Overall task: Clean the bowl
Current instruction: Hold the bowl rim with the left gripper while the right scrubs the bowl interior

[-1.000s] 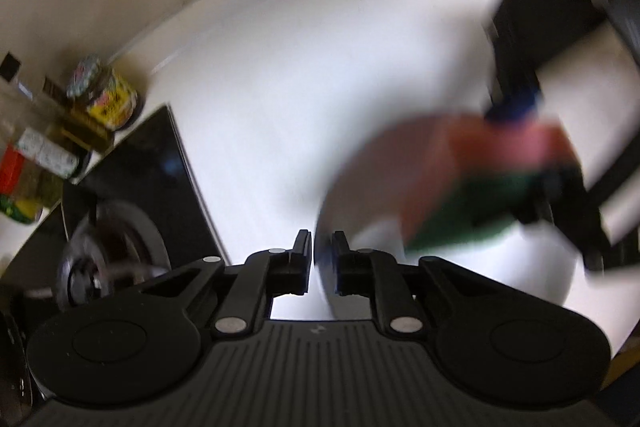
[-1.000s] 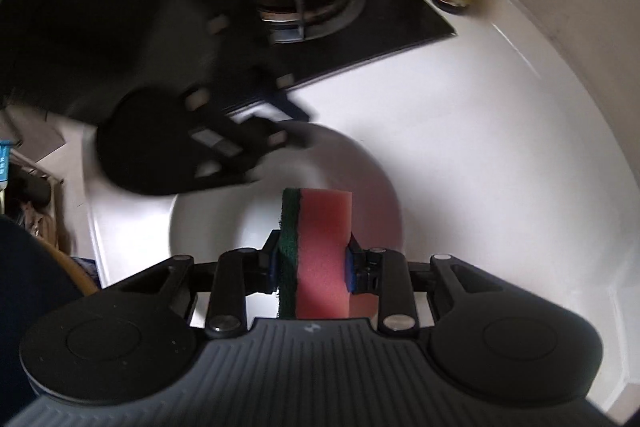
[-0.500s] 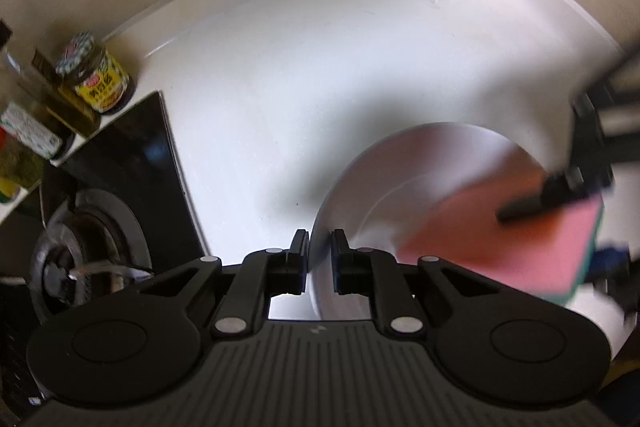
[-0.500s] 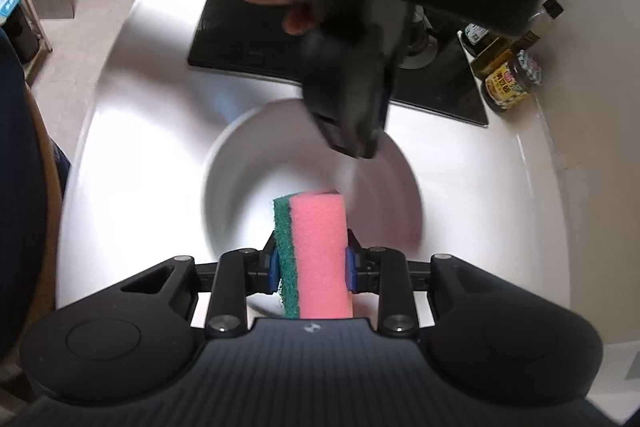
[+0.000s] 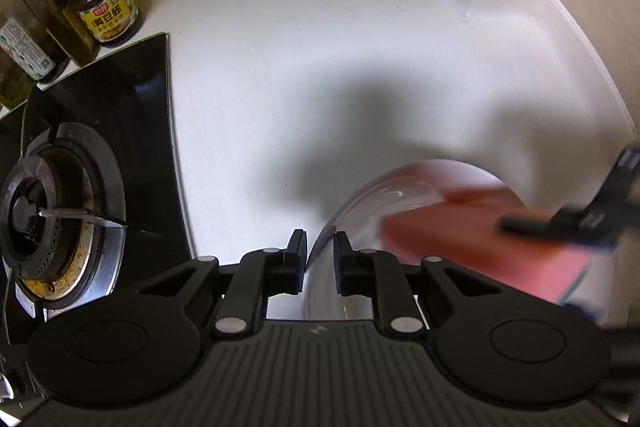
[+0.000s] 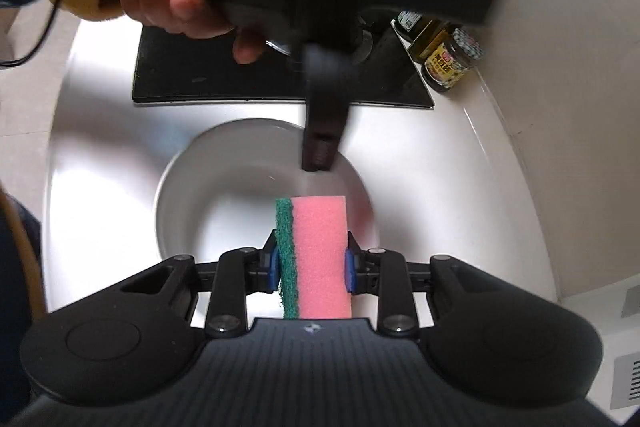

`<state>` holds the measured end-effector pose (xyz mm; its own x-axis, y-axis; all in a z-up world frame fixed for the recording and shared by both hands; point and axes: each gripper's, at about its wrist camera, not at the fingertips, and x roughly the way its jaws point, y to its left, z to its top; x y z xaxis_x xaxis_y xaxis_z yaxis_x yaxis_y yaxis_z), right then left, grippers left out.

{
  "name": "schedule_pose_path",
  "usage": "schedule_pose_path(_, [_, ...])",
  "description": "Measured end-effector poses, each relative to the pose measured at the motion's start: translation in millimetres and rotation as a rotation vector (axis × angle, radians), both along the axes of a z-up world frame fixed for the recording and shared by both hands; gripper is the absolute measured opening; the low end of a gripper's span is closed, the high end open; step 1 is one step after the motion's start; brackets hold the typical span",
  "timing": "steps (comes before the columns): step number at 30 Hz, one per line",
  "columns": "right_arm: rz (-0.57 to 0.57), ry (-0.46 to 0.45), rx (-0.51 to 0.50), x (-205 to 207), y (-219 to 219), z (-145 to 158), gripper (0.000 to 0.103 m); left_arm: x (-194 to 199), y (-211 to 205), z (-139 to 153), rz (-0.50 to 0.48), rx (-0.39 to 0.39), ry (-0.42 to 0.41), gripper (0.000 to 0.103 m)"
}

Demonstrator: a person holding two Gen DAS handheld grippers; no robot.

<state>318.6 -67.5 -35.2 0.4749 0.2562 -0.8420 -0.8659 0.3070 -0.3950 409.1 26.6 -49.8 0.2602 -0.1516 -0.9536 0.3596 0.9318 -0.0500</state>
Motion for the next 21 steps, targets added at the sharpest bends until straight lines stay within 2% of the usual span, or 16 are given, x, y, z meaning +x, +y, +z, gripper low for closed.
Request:
schedule_pose_path(2, [-0.002, -0.038, -0.005, -10, 15, -13, 0.025, -3, -1, 0, -0.002, 0.003, -0.004, 0.014])
schedule_pose_path(4, [0.000, -0.036, 0.021, -16, 21, -17, 0.026, -4, -1, 0, -0.002, 0.002, -0.009, 0.014])
schedule_pose_path(9, [0.075, 0.129, 0.128, -16, 16, -7, 0.026, -8, -2, -1, -0.002, 0.004, -0.026, 0.014])
schedule_pose_path(11, [0.099, 0.234, 0.157, -10, 6, 1, 0.026, -9, -2, -1, -0.005, 0.011, -0.033, 0.014])
schedule_pose_path(14, [0.052, 0.349, 0.207, 5, -13, 14, 0.025, -10, -2, -1, -0.007, 0.013, -0.034, 0.014])
schedule_pose_path(17, [-0.065, 0.328, 0.267, 16, -24, 25, 0.025, -11, -1, -1, 0.000, 0.013, -0.030, 0.013])
schedule_pose_path(21, [-0.259, 0.160, 0.217, 25, -1, -1, 0.025, -12, -2, -1, 0.007, 0.019, -0.034, 0.014])
